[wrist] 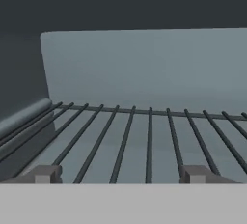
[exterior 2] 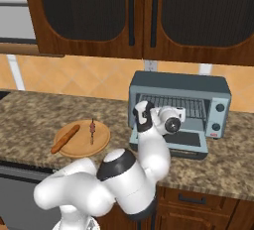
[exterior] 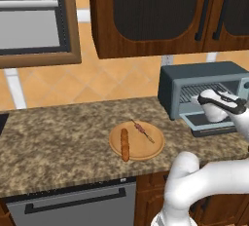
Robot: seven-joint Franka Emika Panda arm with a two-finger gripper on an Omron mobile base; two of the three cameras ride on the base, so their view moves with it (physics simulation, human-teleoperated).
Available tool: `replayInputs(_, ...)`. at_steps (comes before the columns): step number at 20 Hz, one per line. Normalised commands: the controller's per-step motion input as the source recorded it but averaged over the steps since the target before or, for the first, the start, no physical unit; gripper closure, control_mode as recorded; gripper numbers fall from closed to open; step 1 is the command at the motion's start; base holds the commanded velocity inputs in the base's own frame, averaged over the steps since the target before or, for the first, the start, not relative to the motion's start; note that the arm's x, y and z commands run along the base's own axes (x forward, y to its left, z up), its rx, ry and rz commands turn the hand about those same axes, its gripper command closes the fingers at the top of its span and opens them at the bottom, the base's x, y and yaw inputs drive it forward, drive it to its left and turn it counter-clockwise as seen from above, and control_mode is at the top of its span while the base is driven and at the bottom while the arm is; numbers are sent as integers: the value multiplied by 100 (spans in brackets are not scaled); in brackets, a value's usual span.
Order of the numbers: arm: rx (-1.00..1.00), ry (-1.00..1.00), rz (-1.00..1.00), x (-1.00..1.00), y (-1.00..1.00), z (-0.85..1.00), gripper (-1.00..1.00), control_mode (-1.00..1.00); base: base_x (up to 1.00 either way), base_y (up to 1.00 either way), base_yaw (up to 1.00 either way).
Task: Pick up the kebab skewer and baguette bread, and place them inside the toaster oven. Close the toaster oven door and start by setting the timer.
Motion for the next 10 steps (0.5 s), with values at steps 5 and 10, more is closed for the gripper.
replayInputs(5,0,5,0,-60,-7,-63,-100,-100,0,0,0)
replayInputs(10,-9,6,0,-97,-2,-47,-100,-100,0,0,0)
